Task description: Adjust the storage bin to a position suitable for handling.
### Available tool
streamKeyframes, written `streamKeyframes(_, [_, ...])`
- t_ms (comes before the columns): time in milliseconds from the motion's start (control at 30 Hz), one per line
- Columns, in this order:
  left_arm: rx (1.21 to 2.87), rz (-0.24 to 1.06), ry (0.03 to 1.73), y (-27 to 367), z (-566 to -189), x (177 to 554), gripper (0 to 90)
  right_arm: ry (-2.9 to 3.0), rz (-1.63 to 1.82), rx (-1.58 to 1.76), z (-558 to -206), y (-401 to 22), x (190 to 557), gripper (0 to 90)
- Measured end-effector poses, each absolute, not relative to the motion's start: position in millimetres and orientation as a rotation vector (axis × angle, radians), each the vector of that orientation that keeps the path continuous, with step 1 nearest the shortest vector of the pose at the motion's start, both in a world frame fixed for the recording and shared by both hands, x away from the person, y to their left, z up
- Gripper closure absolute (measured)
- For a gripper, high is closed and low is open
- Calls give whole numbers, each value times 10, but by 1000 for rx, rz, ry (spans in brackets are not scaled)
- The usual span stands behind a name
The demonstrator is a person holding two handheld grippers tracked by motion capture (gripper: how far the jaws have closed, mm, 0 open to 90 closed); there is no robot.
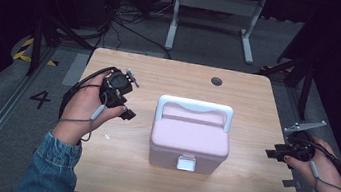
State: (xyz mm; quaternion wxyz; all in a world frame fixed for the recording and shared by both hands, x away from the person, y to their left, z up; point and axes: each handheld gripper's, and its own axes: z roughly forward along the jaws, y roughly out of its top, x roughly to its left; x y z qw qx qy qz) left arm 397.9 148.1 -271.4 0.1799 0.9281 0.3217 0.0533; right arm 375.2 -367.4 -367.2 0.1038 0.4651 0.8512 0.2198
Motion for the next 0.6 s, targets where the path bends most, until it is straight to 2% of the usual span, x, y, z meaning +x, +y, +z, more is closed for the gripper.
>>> streamKeyframes(400, [2597, 123, 767, 1184, -2650, 4082, 394, 2521, 647, 1369, -3693, -3669, 3761, 536])
streamKeyframes(600, [2597, 123, 679, 1009, -2649, 4128, 353, 2524, 648, 1373, -3706, -3672, 3765, 534])
